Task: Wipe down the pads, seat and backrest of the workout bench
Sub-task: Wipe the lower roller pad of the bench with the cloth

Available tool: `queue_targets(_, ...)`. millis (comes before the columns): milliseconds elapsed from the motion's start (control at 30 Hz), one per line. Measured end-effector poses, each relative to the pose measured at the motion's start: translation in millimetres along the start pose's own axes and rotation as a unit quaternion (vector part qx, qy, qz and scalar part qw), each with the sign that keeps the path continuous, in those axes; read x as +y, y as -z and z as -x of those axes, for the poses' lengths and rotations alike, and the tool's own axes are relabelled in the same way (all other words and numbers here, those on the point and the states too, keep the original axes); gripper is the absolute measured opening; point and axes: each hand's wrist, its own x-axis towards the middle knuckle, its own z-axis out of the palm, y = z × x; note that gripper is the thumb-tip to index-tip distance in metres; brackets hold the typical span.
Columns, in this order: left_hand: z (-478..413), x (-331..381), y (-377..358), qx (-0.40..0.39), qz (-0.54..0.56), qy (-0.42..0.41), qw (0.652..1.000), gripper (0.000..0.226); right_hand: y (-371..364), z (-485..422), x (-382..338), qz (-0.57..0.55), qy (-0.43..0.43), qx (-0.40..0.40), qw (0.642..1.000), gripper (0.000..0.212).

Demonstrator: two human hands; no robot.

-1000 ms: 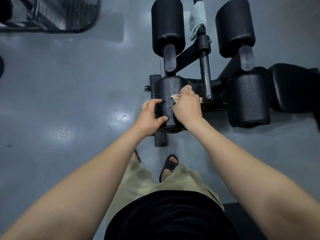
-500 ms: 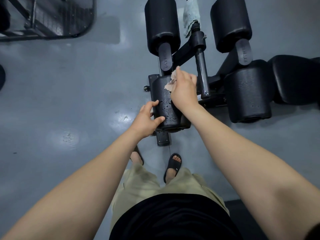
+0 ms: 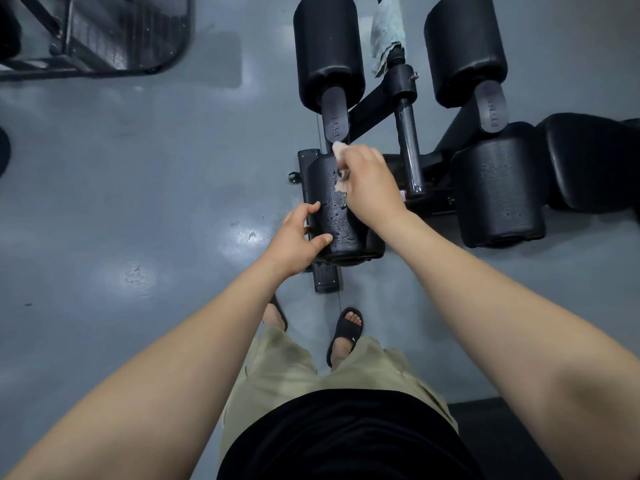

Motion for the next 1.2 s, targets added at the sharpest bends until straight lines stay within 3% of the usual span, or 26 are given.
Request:
queue_targets(100,-1.6,-3.3,1.4,-0.002,-0.007,-0.006,1.0,0.057,2.4,3.7,-0.6,0.067,0.022,0.004,0.998,0.034)
queue_targets(200,-0.4,-1.6,1.6,-0.008,0.004,0.0,1.0,0.056,2.5,-10.4,-7.3,0.105,-0.086,-0.032,0.99,0.061)
queue_targets(233,0.0,-0.3,1.6,-0.008,0.006,0.0,1.0,0.056,2.4,-15.0,-8.8,0.1,-0.12,-0.052,0.986,0.062)
queue_targets(367,1.9,3.2,1.0,-0.007,0.006,0.0,1.0,0.055,8.0,-29.1,-11.2,0.104,-0.118,-0.056,0.986,0.028)
queue_targets(500,2.9,2.7,-0.1,-0.007,0.015,0.0,1.0,0.055,9.7,-38.0,-10.8,0.08,-0.059,-0.058,0.993,0.039)
queue_targets(733,1.7,-2.8,-0.1,-0.005,0.027,-0.002,1.0,0.056,2.3,-14.7,-12.6,0.112,-0.013,-0.047,0.993,0.025)
queue_targets(1200,11.6,-3.7,-7.9,0.005,0.098,0.0,0.995,0.06,8.2,39.9,0.8,0.061,0.037,-0.072,0.995,0.035)
